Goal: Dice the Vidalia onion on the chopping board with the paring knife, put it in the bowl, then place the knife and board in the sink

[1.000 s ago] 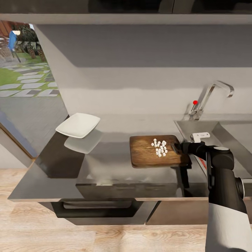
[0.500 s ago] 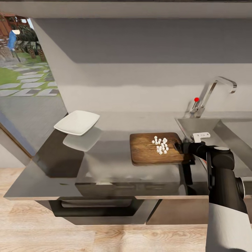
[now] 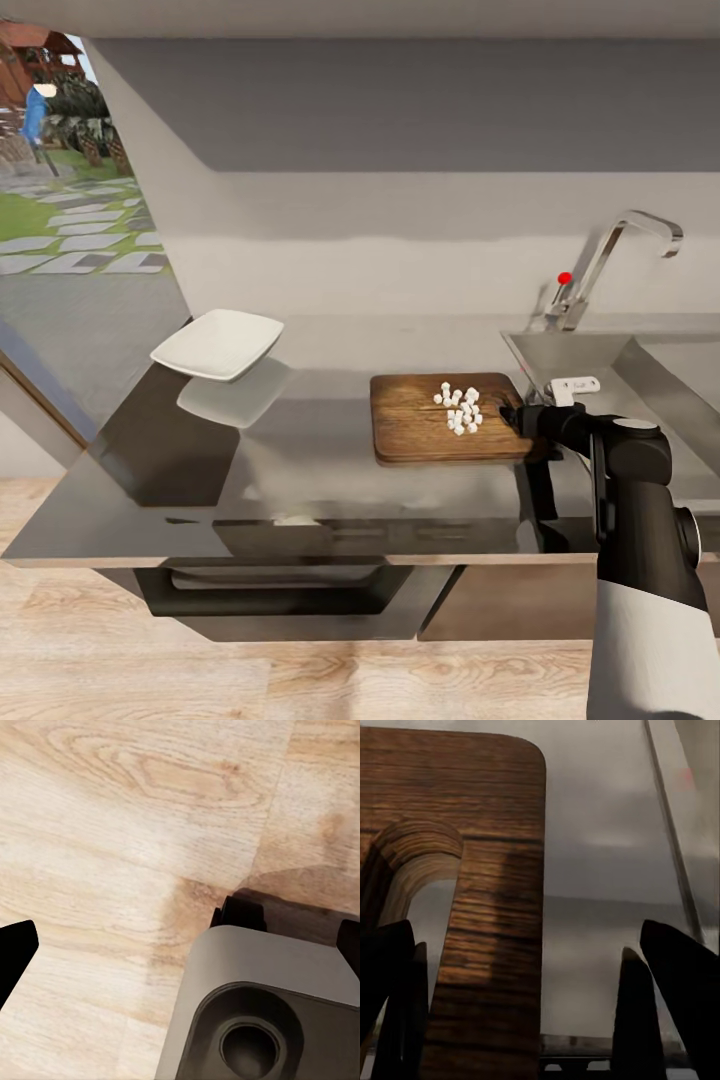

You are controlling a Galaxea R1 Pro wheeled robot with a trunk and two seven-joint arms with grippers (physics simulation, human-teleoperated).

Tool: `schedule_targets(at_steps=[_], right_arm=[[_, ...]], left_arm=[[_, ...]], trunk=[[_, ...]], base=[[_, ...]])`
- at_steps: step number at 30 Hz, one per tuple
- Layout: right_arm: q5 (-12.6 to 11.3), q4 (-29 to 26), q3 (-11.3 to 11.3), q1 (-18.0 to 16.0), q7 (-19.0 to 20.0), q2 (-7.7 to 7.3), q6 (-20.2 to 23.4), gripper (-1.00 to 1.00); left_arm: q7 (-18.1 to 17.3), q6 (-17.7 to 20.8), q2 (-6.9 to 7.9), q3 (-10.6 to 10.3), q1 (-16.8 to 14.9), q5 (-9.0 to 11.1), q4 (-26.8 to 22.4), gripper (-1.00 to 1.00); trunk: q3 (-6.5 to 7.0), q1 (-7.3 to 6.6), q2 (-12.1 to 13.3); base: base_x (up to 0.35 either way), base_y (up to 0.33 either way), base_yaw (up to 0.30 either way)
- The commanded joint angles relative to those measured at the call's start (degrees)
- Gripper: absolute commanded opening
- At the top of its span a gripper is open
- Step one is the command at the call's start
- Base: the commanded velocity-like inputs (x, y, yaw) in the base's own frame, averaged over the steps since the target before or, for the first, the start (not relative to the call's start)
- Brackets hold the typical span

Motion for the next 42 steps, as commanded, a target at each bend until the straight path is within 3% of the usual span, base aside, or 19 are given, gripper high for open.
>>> schedule_targets(at_steps=[1, 18, 42], right_arm=[[2.1, 0.5, 0.0, 0.0, 0.7, -0.02, -0.1, -1.00], [2.1, 0.5, 0.0, 0.0, 0.7, 0.07, -0.1, -1.00], [2.0, 0.5, 0.0, 0.0, 0.7, 0.25, -0.1, -1.00]], left_arm=[[0.2, -0.1, 0.01, -0.5, 0.0, 0.4, 0.0, 1.00], [0.1, -0.1, 0.01, -0.5, 0.0, 0.4, 0.0, 1.00], [0.1, -0.1, 0.01, -0.5, 0.0, 0.4, 0.0, 1.00]], trunk=[[-0.05, 0.00, 0.0], [-0.05, 0.00, 0.0], [4.26, -5.27, 9.6]], base=[[0.000, 0.000, 0.000], [0.000, 0.000, 0.000], [0.000, 0.000, 0.000]])
